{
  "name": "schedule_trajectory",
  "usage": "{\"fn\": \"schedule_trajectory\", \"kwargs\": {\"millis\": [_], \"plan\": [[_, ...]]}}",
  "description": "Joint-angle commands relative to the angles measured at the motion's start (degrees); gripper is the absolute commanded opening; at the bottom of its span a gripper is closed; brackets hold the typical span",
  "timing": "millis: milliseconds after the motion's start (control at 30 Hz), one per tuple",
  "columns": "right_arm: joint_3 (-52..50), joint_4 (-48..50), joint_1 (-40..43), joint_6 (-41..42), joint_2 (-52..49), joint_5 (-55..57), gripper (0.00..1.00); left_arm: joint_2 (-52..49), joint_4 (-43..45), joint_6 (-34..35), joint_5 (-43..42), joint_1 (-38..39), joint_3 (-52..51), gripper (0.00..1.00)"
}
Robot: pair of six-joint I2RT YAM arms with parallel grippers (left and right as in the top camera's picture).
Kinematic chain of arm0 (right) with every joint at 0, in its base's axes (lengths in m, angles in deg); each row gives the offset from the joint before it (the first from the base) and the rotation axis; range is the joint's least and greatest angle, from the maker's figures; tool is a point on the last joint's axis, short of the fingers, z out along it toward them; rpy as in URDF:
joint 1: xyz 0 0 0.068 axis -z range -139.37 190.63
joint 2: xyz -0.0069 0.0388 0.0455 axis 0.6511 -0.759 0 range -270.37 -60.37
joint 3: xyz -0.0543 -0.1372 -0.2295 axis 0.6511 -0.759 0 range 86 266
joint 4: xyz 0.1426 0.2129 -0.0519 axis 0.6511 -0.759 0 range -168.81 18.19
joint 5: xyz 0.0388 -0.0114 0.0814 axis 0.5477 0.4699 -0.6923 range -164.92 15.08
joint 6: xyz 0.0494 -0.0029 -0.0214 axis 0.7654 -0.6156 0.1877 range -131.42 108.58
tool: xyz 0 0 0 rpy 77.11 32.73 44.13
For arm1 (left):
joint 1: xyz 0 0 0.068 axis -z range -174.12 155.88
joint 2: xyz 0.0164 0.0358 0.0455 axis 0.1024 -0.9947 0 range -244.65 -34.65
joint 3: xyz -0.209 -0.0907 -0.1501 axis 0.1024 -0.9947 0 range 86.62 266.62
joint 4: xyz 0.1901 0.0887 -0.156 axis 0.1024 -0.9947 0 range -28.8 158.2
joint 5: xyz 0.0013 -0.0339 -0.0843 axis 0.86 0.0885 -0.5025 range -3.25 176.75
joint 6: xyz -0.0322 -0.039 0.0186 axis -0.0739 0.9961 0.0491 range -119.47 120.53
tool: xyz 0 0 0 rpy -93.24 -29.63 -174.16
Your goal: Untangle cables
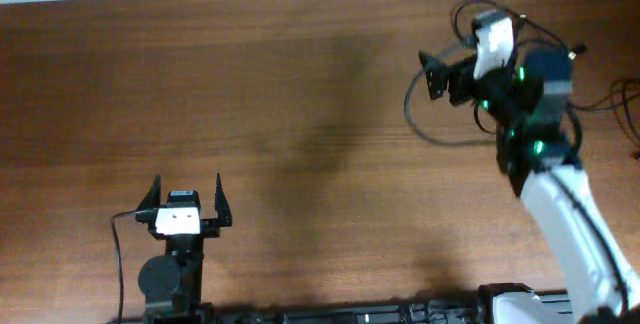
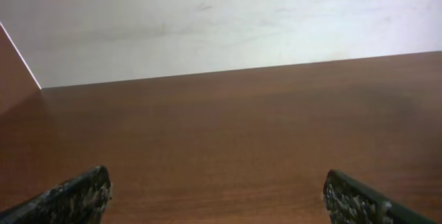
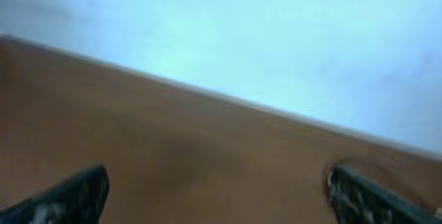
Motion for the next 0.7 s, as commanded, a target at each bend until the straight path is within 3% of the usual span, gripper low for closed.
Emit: {"fn": "schedule_trajectory", "kwargs": {"millis": [0, 100, 467, 667], "plan": [[-10.82, 8.57, -0.52, 0.26, 8.07, -0.22, 1.0, 0.42, -0.35, -1.05, -0.83, -0.39, -0.13, 0.99], [-21.33, 13.22, -0.52, 0.31, 16.81, 2.29, 1.0, 0.42, -0.33, -1.05, -0.83, -0.39, -0.13, 0.99], [-44.04, 13.66, -0.52, 0.28, 43.67, 8.81, 1.0, 0.42, -0.33, -1.05, -0.83, -0.39, -0.13, 0.99], [-44.15, -8.46, -0.52, 0.26, 60.43, 12.87, 0.99, 0.42, -0.33, -1.05, -0.83, -0.39, -0.13, 0.99]]}}
